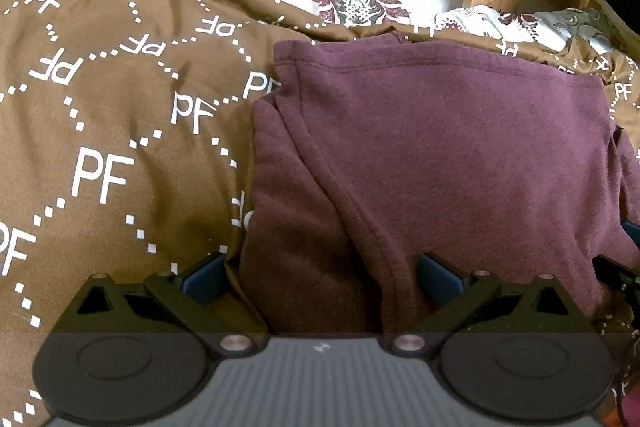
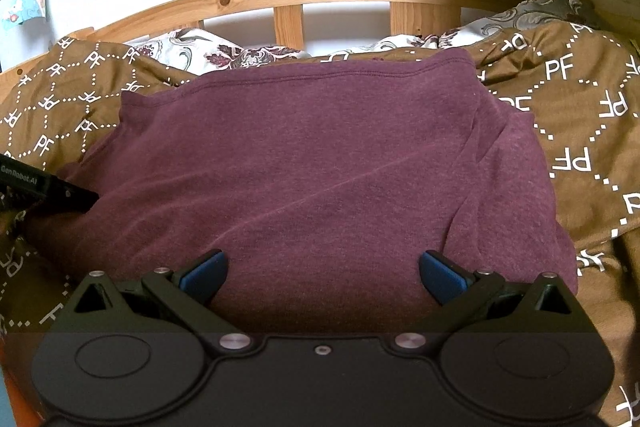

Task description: Fold small clothes

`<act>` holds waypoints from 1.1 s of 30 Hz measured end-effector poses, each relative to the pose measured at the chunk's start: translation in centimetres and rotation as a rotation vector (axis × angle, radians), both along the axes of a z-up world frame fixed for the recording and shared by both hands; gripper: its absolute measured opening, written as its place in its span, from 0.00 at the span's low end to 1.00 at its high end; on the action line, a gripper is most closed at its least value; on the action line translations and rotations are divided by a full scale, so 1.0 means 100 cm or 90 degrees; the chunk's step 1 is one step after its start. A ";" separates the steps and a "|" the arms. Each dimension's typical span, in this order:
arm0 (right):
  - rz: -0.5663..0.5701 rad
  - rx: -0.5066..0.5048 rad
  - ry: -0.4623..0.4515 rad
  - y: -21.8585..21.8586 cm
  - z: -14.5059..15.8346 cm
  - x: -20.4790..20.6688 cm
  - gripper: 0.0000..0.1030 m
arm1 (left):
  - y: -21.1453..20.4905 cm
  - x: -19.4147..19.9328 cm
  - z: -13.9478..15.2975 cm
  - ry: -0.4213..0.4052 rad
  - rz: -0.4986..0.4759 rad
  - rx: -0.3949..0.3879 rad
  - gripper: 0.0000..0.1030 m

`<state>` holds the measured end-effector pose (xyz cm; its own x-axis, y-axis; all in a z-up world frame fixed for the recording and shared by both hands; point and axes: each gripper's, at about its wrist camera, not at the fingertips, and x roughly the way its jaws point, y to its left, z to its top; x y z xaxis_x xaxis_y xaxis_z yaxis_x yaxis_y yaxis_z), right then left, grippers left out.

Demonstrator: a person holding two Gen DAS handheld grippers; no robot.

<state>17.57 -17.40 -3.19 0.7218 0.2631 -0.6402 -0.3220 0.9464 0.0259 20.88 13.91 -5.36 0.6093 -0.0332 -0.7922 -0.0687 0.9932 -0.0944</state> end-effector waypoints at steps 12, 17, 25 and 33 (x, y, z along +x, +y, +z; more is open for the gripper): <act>0.000 0.000 0.000 0.000 0.000 0.000 1.00 | -0.008 0.004 0.013 -0.099 -0.080 0.052 0.99; 0.001 0.003 -0.001 0.000 -0.001 0.001 1.00 | -0.003 0.019 0.001 -0.054 -0.096 0.018 0.99; 0.000 0.004 -0.001 0.000 -0.001 0.000 1.00 | 0.017 0.016 0.005 -0.001 -0.021 -0.072 0.77; 0.000 0.003 -0.001 0.000 -0.001 0.000 1.00 | 0.008 0.014 0.020 0.026 0.007 -0.052 0.53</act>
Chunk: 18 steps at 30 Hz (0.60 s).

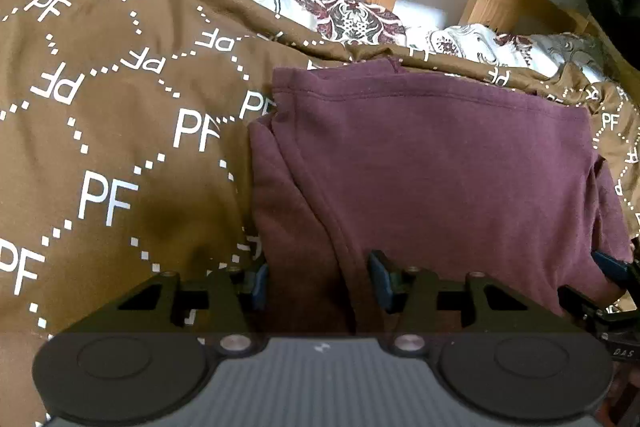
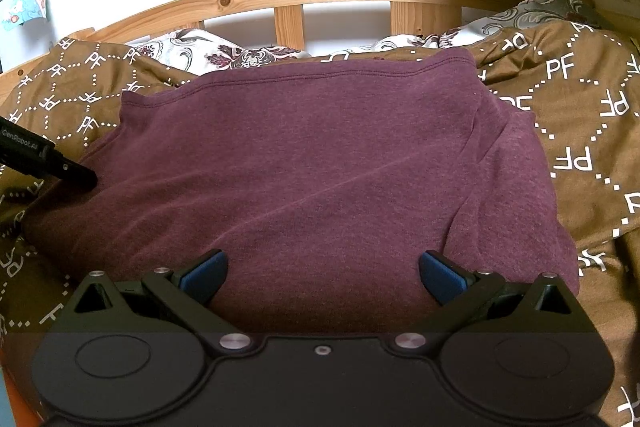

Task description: Fold small clothes

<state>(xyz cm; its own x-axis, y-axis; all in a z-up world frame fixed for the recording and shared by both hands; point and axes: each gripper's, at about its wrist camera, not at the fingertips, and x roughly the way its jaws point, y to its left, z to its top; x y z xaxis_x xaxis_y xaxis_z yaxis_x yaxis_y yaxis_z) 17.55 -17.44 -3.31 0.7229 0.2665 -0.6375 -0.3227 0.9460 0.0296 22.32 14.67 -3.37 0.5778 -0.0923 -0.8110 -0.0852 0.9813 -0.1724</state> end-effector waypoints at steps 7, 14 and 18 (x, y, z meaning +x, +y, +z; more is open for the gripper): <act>0.004 -0.003 0.003 0.000 0.002 0.000 1.00 | -0.002 0.003 0.006 0.014 0.019 -0.034 0.24; -0.023 0.045 -0.030 -0.011 0.020 -0.002 0.99 | -0.029 -0.009 0.052 -0.091 -0.028 -0.068 0.20; -0.033 0.058 -0.075 -0.020 0.037 -0.003 1.00 | -0.053 -0.004 0.081 -0.130 -0.055 -0.096 0.20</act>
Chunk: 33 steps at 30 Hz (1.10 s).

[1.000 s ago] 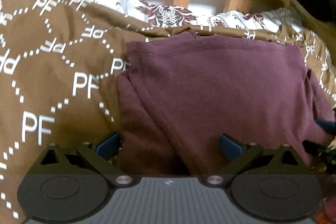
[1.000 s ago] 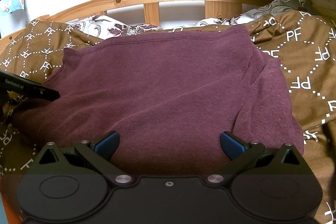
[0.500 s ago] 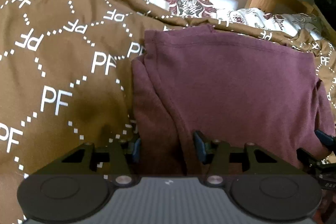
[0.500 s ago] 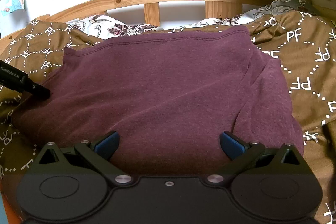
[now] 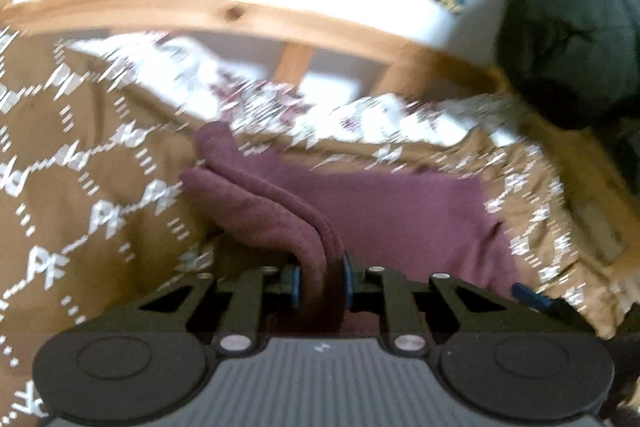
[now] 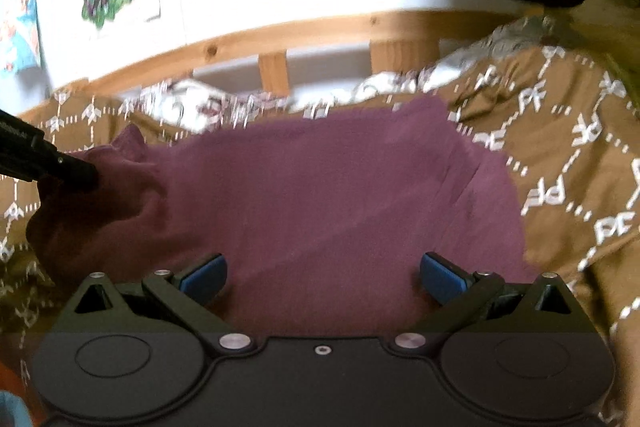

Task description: Fold small clothes

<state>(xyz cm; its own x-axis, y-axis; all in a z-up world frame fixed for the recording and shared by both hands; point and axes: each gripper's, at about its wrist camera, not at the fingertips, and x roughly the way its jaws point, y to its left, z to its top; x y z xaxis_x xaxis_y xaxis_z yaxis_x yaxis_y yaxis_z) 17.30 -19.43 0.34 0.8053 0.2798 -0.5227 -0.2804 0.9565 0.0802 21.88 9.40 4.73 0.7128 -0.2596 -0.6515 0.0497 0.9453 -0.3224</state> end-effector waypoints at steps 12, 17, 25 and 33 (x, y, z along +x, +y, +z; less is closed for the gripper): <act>-0.106 -0.018 -0.083 -0.060 0.037 0.023 0.99 | -0.143 0.055 0.029 -0.005 -0.179 0.040 0.19; -0.184 0.005 -0.072 -0.102 0.042 0.034 0.99 | -0.186 0.055 0.000 0.032 -0.223 0.059 0.20; -0.264 0.057 -0.048 -0.147 0.041 0.042 0.99 | -0.182 0.044 -0.012 0.043 -0.236 0.012 0.45; -0.231 0.056 -0.040 -0.135 0.040 0.041 1.00 | -0.154 0.012 0.000 0.012 -0.240 -0.065 0.87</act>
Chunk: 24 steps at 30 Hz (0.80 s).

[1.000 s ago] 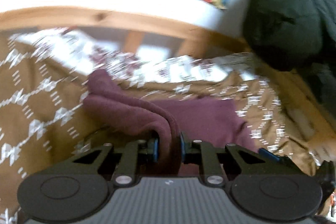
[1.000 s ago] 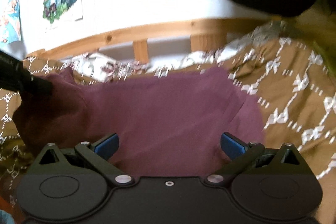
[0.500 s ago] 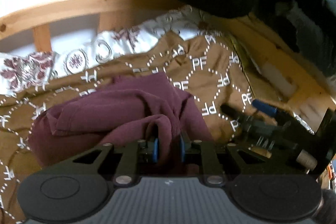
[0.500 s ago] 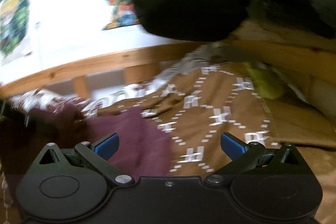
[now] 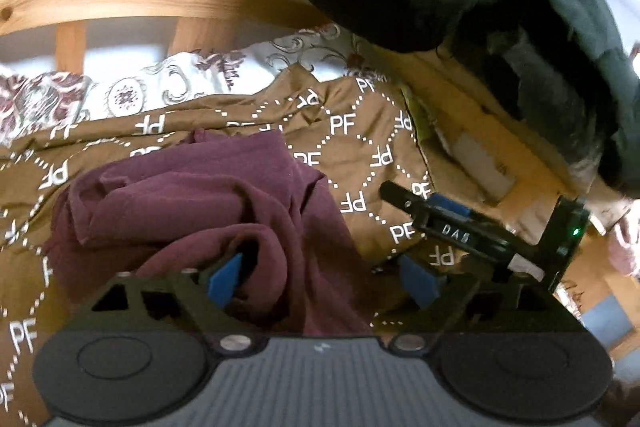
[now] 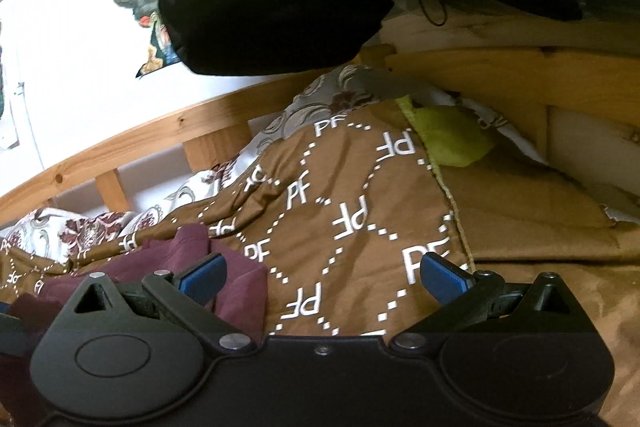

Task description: Fold small clothes

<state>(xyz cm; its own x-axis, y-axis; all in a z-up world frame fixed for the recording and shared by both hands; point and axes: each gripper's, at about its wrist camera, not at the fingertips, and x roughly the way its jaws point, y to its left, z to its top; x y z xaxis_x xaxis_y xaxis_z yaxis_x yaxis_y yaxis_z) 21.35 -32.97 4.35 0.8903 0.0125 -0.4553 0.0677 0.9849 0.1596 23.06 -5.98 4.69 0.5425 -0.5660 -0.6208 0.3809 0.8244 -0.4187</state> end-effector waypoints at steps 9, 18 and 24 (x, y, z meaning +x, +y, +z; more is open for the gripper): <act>0.186 0.028 -0.013 0.041 -0.008 -0.005 0.99 | 0.061 -0.016 0.000 0.034 0.093 -0.111 0.91; 0.210 0.043 0.018 0.054 -0.021 -0.004 1.00 | 0.128 0.019 -0.061 0.189 0.262 -0.126 0.86; 0.212 0.045 0.034 0.054 -0.028 -0.004 1.00 | 0.139 0.046 -0.096 0.299 0.291 -0.164 0.20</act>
